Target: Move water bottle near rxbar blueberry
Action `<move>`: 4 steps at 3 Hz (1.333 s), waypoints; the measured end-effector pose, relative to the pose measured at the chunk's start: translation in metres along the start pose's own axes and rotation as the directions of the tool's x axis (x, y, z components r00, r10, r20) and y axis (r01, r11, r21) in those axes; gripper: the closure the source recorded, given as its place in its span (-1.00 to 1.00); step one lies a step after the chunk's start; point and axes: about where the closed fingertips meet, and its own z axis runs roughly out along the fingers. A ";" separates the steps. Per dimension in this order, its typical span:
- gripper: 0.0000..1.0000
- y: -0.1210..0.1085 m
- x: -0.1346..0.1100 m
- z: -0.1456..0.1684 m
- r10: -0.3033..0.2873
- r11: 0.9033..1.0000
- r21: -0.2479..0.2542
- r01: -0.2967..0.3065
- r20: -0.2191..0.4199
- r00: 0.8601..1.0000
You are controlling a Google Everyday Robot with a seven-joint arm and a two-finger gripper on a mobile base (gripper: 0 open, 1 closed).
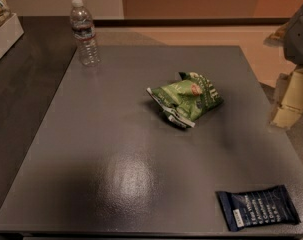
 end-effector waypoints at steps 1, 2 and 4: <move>-1.00 -0.002 -0.001 0.000 0.004 1.000 0.005 -0.004 0.001 1.000; -1.00 -0.018 -0.015 0.010 0.041 0.999 0.031 -0.042 0.043 0.998; -1.00 -0.088 -0.063 0.036 0.121 0.988 0.064 -0.139 0.223 0.967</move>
Offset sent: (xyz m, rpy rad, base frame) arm 0.0581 0.0241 -0.0112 0.1136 -0.0704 -0.0851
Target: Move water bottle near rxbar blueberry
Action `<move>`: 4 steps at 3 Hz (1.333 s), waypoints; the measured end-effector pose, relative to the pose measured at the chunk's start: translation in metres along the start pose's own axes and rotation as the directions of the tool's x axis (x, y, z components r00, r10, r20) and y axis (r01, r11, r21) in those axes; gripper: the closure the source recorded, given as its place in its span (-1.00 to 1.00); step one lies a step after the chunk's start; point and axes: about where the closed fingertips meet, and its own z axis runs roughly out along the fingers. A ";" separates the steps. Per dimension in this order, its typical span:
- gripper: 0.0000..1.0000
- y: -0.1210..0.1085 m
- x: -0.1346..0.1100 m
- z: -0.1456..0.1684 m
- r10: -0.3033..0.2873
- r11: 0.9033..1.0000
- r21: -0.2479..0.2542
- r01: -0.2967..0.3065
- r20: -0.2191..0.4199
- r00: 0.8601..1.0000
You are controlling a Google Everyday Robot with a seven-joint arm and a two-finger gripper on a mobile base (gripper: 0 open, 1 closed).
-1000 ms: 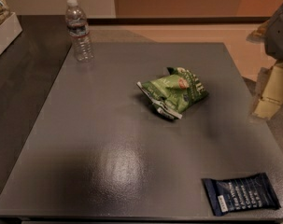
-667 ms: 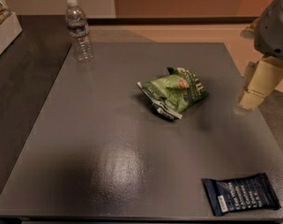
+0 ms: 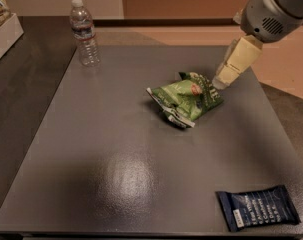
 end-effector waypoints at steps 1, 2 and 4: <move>-1.00 -0.030 -0.032 0.022 0.056 0.998 -0.012 -0.055 0.129 0.990; -1.00 -0.043 -0.067 0.042 0.089 0.996 -0.025 -0.086 0.263 0.961; -1.00 -0.030 -0.131 0.072 0.073 0.993 0.050 -0.106 0.447 0.892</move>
Offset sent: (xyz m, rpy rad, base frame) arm 0.1126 0.0900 0.0112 0.4507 -0.1441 0.0128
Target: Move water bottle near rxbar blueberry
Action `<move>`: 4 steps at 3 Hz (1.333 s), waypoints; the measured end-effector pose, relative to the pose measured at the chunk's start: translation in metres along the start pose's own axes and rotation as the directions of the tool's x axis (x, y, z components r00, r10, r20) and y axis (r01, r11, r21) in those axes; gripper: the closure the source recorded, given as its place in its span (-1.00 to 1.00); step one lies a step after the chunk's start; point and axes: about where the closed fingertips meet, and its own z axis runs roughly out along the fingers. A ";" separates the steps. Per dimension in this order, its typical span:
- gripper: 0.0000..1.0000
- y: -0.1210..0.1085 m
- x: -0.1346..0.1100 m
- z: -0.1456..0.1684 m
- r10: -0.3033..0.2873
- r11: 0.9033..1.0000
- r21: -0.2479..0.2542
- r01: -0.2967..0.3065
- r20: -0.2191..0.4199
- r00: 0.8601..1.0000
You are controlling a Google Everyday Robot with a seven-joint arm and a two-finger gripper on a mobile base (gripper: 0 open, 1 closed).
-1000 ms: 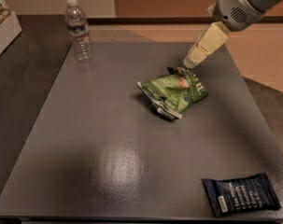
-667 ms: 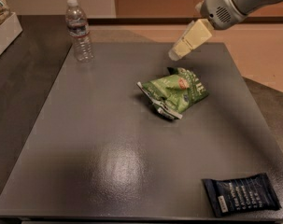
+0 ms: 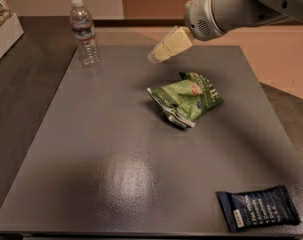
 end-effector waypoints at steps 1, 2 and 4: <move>-1.00 0.011 -0.014 0.021 0.022 0.997 0.069 -0.024 0.028 0.999; -1.00 0.018 -0.028 0.035 0.084 0.988 0.123 -0.090 0.049 0.995; -1.00 0.022 -0.040 0.047 0.164 0.973 0.150 -0.173 0.066 0.984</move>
Offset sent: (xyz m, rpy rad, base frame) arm 0.0156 0.0696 -0.0025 0.1351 -0.0320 -0.2420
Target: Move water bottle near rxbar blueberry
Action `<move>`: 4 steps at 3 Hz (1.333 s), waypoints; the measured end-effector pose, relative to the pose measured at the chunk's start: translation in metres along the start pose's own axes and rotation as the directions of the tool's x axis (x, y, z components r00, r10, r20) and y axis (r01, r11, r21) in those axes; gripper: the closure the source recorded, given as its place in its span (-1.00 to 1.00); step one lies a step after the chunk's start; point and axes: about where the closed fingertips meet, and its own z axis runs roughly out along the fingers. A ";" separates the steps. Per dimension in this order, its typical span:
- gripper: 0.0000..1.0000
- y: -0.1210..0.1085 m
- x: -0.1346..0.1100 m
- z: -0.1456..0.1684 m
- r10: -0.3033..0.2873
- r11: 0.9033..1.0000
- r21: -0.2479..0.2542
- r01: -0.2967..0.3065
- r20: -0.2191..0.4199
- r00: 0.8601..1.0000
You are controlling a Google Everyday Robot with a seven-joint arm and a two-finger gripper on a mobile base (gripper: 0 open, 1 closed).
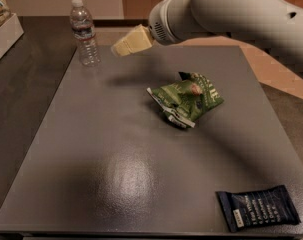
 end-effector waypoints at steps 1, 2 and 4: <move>-1.00 -0.001 -0.001 0.008 0.014 0.999 0.037 -0.014 0.012 1.000; -1.00 0.000 -0.003 0.034 0.037 0.996 0.084 -0.041 0.050 0.998; -1.00 0.008 -0.026 0.099 0.110 0.991 0.065 -0.120 0.146 0.983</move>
Offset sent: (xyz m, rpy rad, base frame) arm 0.0530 0.0468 -0.0296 0.1124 -0.0850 -0.1583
